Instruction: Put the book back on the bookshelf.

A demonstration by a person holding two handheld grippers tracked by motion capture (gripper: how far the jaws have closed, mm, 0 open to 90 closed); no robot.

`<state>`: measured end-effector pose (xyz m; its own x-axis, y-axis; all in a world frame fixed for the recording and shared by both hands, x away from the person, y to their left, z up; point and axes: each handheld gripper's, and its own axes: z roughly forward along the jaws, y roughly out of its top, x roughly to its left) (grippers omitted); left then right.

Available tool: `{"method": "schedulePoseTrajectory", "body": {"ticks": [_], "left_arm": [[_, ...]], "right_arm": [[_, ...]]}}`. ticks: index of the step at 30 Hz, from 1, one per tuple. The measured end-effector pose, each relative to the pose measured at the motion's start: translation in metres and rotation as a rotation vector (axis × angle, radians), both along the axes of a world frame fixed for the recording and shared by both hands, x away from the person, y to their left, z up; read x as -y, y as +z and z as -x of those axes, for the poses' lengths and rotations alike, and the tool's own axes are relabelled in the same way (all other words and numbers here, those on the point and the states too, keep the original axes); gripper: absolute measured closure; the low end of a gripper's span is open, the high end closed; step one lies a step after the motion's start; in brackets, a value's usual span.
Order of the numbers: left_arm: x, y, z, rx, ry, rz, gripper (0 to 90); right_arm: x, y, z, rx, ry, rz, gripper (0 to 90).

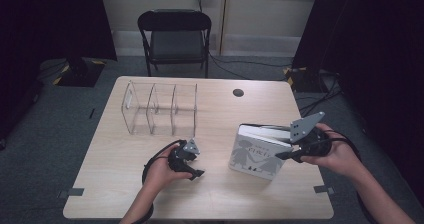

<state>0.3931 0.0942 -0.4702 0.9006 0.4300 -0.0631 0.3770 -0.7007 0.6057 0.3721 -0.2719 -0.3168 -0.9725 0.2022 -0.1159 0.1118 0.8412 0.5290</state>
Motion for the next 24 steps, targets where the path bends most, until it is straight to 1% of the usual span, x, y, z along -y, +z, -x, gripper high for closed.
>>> {"method": "schedulePoseTrajectory", "body": {"ticks": [2,3,6,8,9,10,11,12,15,16,17,19,21,24], "left_arm": [[0.002,0.007,-0.001,0.009,-0.009,0.005,33.9],[0.003,0.011,-0.002,0.008,-0.015,0.015,33.9],[0.009,0.022,-0.004,-0.014,-0.020,0.046,33.7],[0.013,0.030,-0.005,-0.007,-0.043,0.042,33.6],[0.015,0.033,-0.005,-0.010,-0.046,0.047,33.6],[0.017,0.036,-0.006,-0.001,-0.054,0.038,33.6],[0.019,0.039,-0.007,-0.001,-0.056,0.038,33.4],[0.020,0.041,-0.008,-0.001,-0.070,0.028,33.3],[0.025,0.047,-0.009,-0.006,-0.084,0.038,33.1],[0.026,0.050,-0.010,-0.013,-0.086,0.055,33.1],[0.027,0.053,-0.011,-0.015,-0.093,0.062,33.1],[0.029,0.057,-0.012,-0.002,-0.100,0.074,33.1],[0.032,0.063,-0.013,0.003,-0.103,0.078,32.5],[0.036,0.073,-0.016,0.005,-0.113,0.070,32.6]], "right_arm": [[0.000,0.000,0.000,-0.001,-0.001,0.000,71.1],[0.000,0.000,-0.001,0.002,-0.002,0.000,71.0],[0.000,0.000,-0.001,-0.001,-0.001,0.003,70.9],[0.000,0.000,-0.001,0.000,-0.002,0.004,70.9],[0.000,0.000,-0.001,0.000,-0.002,0.005,70.9],[0.000,0.001,-0.001,-0.001,-0.001,0.006,70.9],[0.000,0.001,-0.001,-0.001,-0.001,0.006,70.9],[0.000,0.001,-0.001,-0.002,-0.001,0.007,70.9],[0.000,0.001,-0.001,-0.004,-0.004,0.006,70.6],[0.000,0.001,-0.001,-0.003,-0.005,0.006,70.6],[0.000,0.001,-0.001,-0.003,-0.005,0.007,70.6],[0.000,0.001,-0.001,-0.004,-0.008,0.008,70.6],[0.000,0.001,-0.002,-0.006,-0.008,0.005,70.5],[0.001,0.000,-0.002,-0.006,-0.009,0.001,70.4]]}}
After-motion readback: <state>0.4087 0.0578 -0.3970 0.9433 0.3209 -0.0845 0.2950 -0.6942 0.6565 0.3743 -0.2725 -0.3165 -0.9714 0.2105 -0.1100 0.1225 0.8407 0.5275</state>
